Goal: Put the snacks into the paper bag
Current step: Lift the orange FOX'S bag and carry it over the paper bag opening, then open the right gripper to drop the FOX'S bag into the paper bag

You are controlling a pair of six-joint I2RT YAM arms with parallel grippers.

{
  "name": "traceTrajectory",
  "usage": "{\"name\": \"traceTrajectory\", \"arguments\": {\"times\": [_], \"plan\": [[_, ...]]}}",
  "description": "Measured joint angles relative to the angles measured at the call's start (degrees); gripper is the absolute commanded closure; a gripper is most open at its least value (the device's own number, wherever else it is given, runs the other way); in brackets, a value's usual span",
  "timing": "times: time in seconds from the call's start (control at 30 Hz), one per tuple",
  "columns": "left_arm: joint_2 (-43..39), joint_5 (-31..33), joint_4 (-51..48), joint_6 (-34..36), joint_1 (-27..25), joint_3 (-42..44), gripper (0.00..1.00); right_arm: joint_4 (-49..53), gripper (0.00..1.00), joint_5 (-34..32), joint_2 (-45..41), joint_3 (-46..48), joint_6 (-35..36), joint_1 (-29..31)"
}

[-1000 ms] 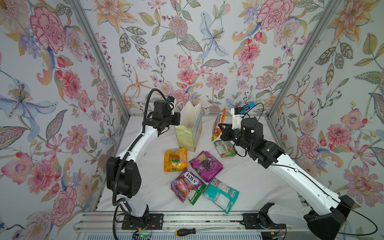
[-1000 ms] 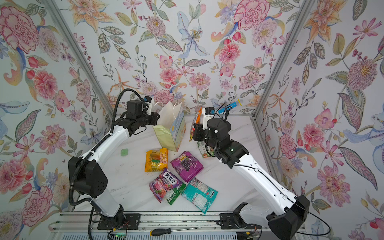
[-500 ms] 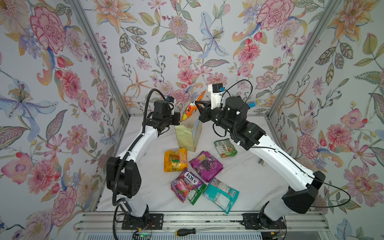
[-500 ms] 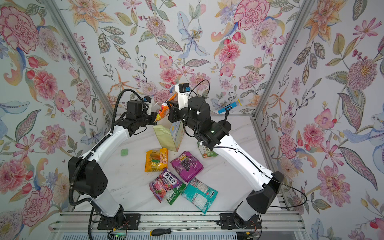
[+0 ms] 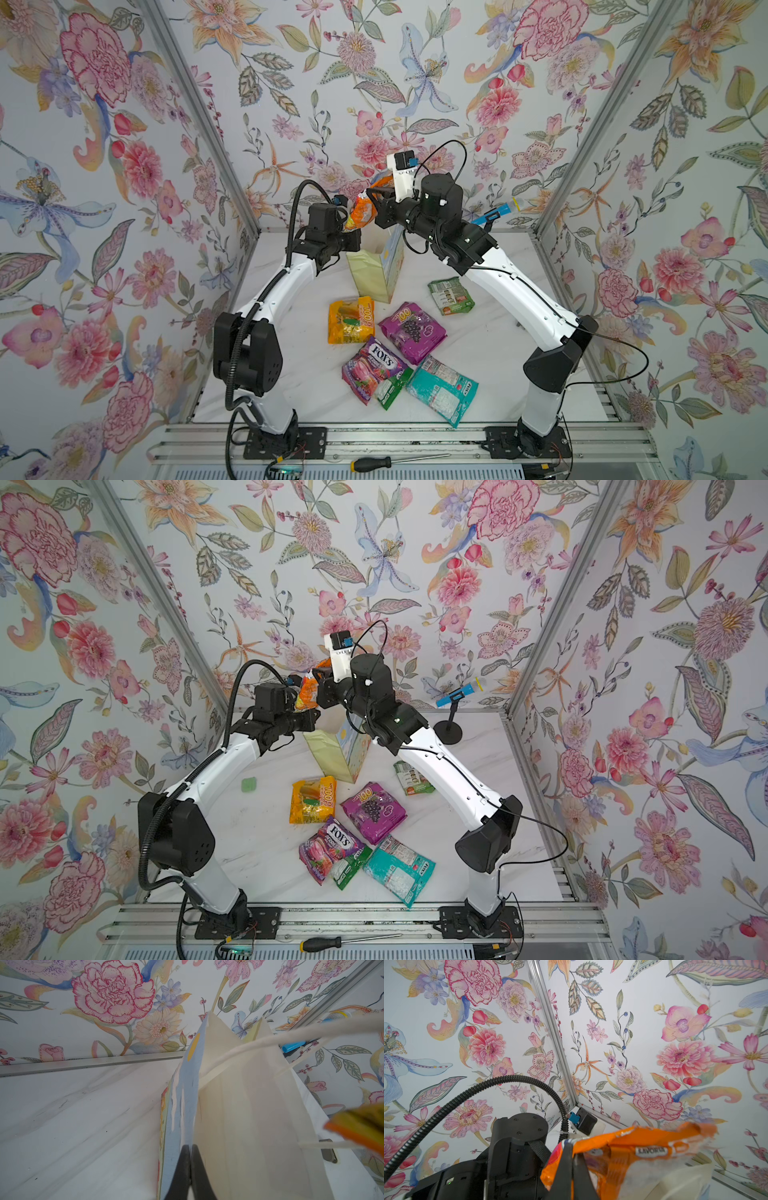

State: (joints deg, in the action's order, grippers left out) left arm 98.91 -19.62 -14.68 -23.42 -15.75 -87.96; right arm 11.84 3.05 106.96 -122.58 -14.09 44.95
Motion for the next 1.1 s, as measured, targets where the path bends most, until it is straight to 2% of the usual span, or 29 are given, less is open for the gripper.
{"name": "traceTrajectory", "arguments": {"times": [0.47, 0.63, 0.8, 1.1], "plan": [[-0.02, -2.51, 0.57, -1.18, 0.0, 0.09, 1.0, 0.63, 1.0, 7.17, 1.73, 1.97, 0.92, -7.89], [-0.02, -2.95, 0.9, -1.55, 0.0, 0.09, 1.0, 3.87, 1.0, 8.63, 5.25, 0.61, 3.89, -7.74], [-0.02, -3.15, 0.9, -1.73, 0.0, 0.09, 1.0, 8.11, 1.0, 7.85, 7.45, 0.24, 5.88, -6.75], [-0.02, -2.91, 0.92, -2.19, 0.0, 0.09, 1.0, 10.71, 1.0, 0.79, 6.19, 4.33, 10.08, -4.35]]}}
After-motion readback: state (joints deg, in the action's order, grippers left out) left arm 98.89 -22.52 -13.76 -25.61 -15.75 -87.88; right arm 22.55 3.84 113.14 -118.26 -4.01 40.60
